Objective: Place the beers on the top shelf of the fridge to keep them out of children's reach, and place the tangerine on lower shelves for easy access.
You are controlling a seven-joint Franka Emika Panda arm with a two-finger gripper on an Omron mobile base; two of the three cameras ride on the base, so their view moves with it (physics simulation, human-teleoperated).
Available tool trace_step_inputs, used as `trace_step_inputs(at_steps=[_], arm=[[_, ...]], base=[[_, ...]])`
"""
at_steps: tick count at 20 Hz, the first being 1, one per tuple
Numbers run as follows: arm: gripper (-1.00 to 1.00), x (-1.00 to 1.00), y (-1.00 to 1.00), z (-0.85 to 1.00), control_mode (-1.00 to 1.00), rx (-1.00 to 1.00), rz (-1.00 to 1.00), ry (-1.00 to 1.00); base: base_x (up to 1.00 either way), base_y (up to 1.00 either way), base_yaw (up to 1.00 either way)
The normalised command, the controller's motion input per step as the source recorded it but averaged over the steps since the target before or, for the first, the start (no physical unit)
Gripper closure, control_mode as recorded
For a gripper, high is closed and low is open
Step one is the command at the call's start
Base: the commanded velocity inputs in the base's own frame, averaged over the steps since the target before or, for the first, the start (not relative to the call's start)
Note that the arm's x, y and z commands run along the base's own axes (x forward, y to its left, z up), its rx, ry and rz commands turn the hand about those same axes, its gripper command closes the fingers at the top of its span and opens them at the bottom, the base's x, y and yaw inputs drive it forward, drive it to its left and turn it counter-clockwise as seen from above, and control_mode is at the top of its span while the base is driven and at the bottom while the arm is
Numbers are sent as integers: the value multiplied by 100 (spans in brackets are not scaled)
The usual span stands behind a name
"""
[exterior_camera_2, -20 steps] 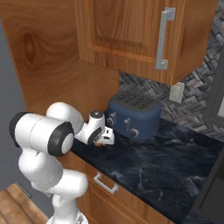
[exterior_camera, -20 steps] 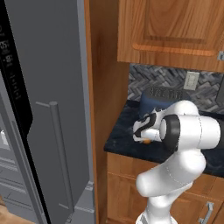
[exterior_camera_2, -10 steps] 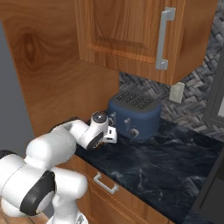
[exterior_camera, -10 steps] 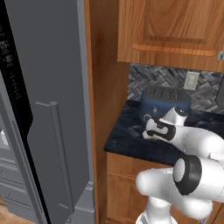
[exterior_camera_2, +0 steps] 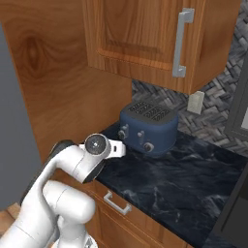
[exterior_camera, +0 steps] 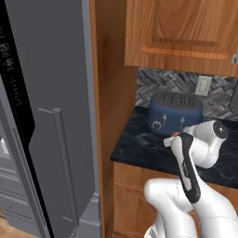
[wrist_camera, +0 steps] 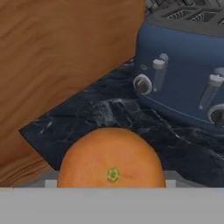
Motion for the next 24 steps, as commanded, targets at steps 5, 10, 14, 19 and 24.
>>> trace_step_inputs(at_steps=[5,10,14,19,24], arm=[[100,-60,0,100,-100,-5,0,-12],[100,-44,1,100,-100,-8,0,-1],[100,-43,27,82,-100,-14,0,0],[100,-36,21,51,-100,-12,0,0],[100,-42,17,17,-100,-13,1,-7]], base=[[0,0,0],[0,0,0],[0,0,0],[0,0,0],[0,0,0]])
